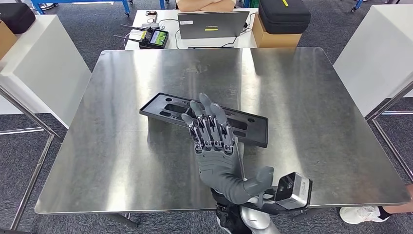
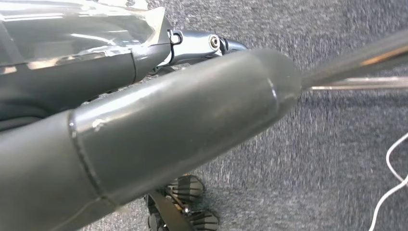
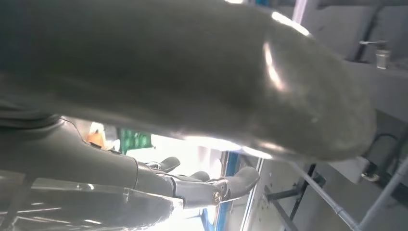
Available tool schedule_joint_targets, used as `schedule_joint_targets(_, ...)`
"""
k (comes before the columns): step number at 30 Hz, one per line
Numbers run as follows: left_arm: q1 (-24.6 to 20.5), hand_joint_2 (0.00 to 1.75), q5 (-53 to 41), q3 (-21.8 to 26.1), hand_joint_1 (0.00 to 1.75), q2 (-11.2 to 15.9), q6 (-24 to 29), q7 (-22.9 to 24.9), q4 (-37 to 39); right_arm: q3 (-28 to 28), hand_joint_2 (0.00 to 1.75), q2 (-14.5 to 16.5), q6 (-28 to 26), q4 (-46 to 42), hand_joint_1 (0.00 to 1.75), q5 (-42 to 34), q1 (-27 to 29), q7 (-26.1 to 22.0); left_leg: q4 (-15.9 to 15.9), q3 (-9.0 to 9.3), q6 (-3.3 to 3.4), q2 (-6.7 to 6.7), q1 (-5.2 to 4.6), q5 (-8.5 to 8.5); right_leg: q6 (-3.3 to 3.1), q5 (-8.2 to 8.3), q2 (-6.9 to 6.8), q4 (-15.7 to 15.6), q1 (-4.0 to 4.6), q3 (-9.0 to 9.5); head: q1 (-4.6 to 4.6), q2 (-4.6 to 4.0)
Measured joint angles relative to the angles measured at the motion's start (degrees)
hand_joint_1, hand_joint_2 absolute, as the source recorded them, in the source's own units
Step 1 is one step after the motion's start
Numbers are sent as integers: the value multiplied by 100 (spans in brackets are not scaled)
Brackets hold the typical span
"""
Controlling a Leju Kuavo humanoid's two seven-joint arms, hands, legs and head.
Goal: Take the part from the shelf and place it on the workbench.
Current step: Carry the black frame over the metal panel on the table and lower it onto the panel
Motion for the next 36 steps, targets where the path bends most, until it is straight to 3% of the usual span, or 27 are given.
schedule_joint_targets(6, 7, 0, 41, 177, 0, 14, 27, -37, 0, -104, 0, -82, 1181, -152, 0, -1461, 206, 229, 0, 0, 0, 2, 1, 0, 1, 1, 1, 0, 0, -2, -1, -1)
schedule_joint_targets(31, 13, 0, 49, 338, 0, 37, -39, -113, 0, 37, 0, -223, 1255, -215, 0, -1496, 202, 380, 6, -6, 3, 0, -20, 0, 7, 4, -1, -2, -20, -3, -1, 0)
schedule_joint_targets(36, 13, 0, 49, 338, 0, 49, -40, -113, 0, 39, 0, -225, 1254, -200, 0, -1500, 202, 380, 11, -6, 37, 0, -44, 6, 30, 19, 0, -5, -41, -3, -1, -1)
